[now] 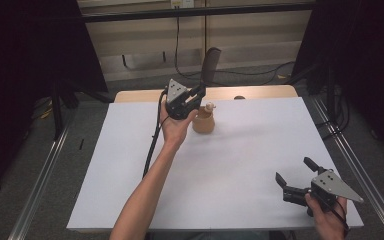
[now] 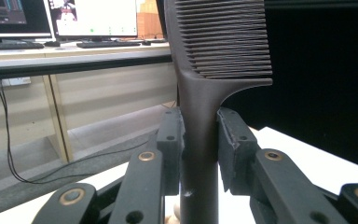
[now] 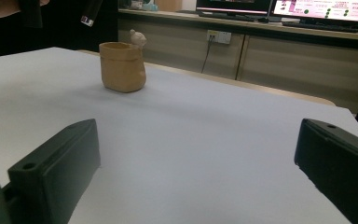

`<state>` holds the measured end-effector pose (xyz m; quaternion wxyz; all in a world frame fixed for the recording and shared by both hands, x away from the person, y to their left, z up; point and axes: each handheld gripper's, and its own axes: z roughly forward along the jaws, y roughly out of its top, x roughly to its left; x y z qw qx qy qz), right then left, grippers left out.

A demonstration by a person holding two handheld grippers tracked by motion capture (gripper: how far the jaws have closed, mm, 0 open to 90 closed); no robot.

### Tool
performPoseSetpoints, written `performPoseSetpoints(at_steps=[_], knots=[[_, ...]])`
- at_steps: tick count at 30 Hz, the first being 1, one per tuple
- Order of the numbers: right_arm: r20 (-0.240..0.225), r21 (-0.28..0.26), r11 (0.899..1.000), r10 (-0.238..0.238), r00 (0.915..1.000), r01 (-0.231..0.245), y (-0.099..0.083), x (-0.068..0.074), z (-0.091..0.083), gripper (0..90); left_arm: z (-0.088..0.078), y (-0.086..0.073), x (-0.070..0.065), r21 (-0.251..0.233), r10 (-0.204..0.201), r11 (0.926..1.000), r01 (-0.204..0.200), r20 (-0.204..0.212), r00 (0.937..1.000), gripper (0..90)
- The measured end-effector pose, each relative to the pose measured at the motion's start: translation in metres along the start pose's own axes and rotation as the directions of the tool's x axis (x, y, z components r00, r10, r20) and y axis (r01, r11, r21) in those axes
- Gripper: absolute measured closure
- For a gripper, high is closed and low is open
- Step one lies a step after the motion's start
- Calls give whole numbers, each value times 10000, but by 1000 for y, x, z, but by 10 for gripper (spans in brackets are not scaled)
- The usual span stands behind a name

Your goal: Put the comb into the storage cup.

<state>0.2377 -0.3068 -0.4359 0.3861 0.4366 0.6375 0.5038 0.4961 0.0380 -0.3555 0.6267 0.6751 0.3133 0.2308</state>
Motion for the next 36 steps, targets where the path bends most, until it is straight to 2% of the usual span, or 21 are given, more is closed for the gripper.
performPoseSetpoints(at_steps=[1,2,3,5,6,8,9,13,17,23,25,27,31,33,34,36], knots=[[-7,18,10000,-4,10000,4,0,0,0,0,1,-1,0,-46,-173,9998,173,22,9998,727],[-41,15,10000,-5,10000,5,0,0,0,0,2,-2,-1,9,-50,10000,50,-51,10000,727],[-39,14,10000,7,10000,-7,0,-1,0,0,2,-3,-1,91,288,9995,-287,-109,9995,727],[-34,26,10000,9,10000,-9,0,-1,0,0,4,-5,0,133,186,9997,-185,-53,9998,727],[-34,26,10000,9,10000,-9,0,-1,0,0,5,-6,1,176,327,9993,-325,-134,9994,727],[-60,17,10000,22,10000,-22,0,0,0,0,8,-9,3,152,67,9999,-65,-119,9999,726],[-61,23,10000,3,10000,-3,0,0,0,0,9,-10,4,228,349,9991,-343,-244,9991,727],[-61,37,10000,25,10000,-25,0,0,1,0,16,-13,7,296,318,9991,-314,-163,9994,726],[-66,30,10000,50,10000,-50,0,-1,0,0,23,-15,11,273,116,9996,-110,-201,9997,726],[-97,-1,10000,2,10000,-2,0,0,0,0,36,-14,15,266,424,9988,-415,-332,9986,727],[-106,8,10000,7,9999,-7,0,-1,0,0,38,-14,15,247,281,9993,-274,-310,9991,727],[-90,9,10000,33,10000,-33,-1,-1,0,0,39,-15,16,288,493,9984,-481,-419,9979,726],[-80,-19,10000,28,10000,-28,-1,-1,-1,0,40,-23,19,476,444,9980,-425,-413,9982,726],[-74,-17,10000,30,10000,-30,-1,-1,-1,0,40,-28,19,493,435,9980,-406,-597,9973,727],[-74,-17,10000,30,10000,-30,-1,-1,-1,0,40,-30,19,456,258,9987,-233,-550,9982,727],[-66,-29,10000,21,10000,-21,-1,-1,-1,0,40,-34,19,622,412,9973,-378,-534,9977,726]])
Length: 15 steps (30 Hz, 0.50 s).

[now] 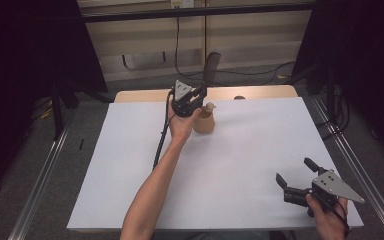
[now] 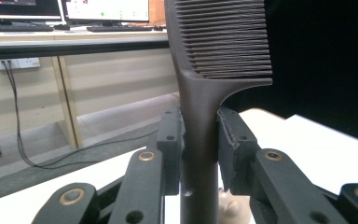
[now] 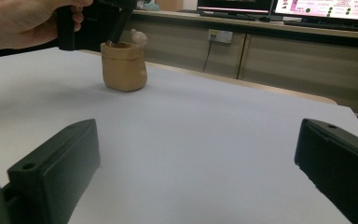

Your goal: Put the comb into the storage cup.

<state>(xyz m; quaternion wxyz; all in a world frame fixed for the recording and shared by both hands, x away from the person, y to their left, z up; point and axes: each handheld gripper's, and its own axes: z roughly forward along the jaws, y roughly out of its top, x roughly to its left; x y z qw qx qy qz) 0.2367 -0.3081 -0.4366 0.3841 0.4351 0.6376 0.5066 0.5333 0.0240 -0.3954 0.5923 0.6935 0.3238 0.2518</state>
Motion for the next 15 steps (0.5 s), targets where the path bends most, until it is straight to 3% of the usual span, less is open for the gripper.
performPoseSetpoints(at_steps=[12,15], knots=[[7,31,10000,8,10000,-8,0,0,1,0,-5,-9,3,114,-78,9999,76,139,9999,726],[10,30,10000,18,10000,-18,0,0,1,0,-6,-10,3,257,223,9994,-227,150,9996,727]])
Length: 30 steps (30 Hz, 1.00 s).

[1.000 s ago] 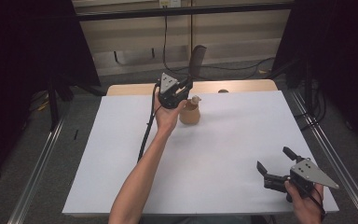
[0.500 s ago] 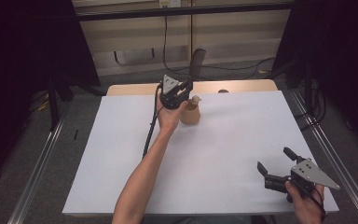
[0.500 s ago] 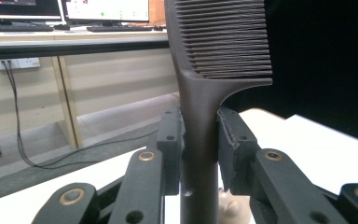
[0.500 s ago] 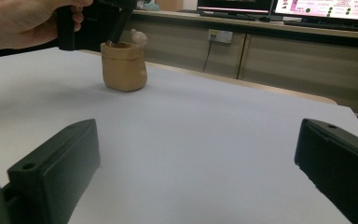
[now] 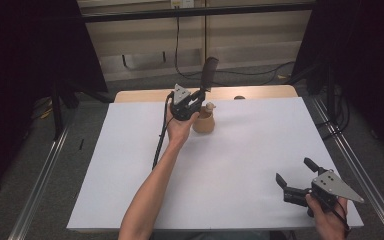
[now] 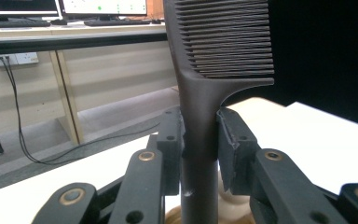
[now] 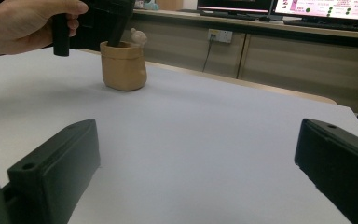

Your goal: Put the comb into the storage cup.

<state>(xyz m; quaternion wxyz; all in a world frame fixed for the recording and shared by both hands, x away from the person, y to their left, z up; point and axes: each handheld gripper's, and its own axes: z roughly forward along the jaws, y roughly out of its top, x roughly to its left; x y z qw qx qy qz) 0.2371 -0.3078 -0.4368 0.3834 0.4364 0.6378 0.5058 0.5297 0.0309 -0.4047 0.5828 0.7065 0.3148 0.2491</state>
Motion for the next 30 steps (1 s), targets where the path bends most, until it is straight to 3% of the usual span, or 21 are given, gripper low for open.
performPoseSetpoints(at_steps=[13,14,30], knots=[[2,17,10000,-37,10000,37,0,0,0,0,-6,-13,-1,-33,-543,9985,544,166,9984,727],[2,18,10000,-25,10000,25,0,0,0,0,-7,-13,0,107,-396,9992,395,130,9991,727],[33,90,9999,-62,10000,62,-1,0,2,0,-9,-22,1,471,-324,9984,316,155,9994,726]])
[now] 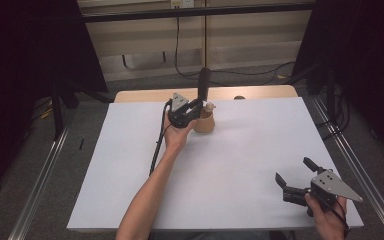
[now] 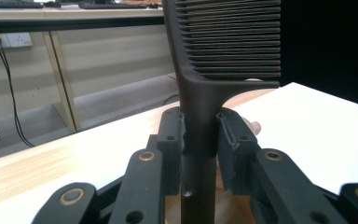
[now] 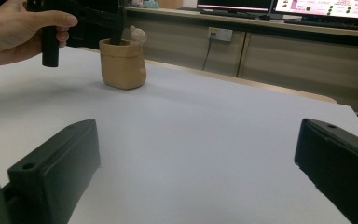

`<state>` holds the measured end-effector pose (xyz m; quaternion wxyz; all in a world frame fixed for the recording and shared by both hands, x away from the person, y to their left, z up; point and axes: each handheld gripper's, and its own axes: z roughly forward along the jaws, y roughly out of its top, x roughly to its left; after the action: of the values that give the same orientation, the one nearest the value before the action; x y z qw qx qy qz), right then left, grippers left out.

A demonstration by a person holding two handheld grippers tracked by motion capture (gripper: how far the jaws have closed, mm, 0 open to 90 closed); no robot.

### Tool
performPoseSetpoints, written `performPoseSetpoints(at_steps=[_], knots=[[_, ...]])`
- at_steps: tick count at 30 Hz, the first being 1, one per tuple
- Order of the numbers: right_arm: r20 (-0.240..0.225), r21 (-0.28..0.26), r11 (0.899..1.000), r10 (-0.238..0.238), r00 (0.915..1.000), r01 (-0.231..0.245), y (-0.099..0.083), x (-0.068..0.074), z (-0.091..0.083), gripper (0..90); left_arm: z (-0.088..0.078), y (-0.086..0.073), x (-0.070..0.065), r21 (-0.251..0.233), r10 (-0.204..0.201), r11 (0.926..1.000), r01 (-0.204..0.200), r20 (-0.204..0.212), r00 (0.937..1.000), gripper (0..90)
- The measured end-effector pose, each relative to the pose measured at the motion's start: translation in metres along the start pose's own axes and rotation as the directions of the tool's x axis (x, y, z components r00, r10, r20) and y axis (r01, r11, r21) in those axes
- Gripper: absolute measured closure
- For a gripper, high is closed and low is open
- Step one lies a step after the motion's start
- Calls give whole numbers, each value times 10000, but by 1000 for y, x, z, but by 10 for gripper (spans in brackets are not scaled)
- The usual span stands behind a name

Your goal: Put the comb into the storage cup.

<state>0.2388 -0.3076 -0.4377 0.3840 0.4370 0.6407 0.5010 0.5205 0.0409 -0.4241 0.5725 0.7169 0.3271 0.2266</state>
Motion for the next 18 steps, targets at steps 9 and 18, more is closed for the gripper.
performPoseSetpoints(at_steps=[9,18], knots=[[-7,-13,10000,-25,10000,25,0,0,0,0,1,-4,0,234,-121,9997,120,26,9999,727],[-7,-56,10000,2,10000,-2,0,0,-1,0,1,-7,-2,349,-11,9994,10,32,10000,726]])
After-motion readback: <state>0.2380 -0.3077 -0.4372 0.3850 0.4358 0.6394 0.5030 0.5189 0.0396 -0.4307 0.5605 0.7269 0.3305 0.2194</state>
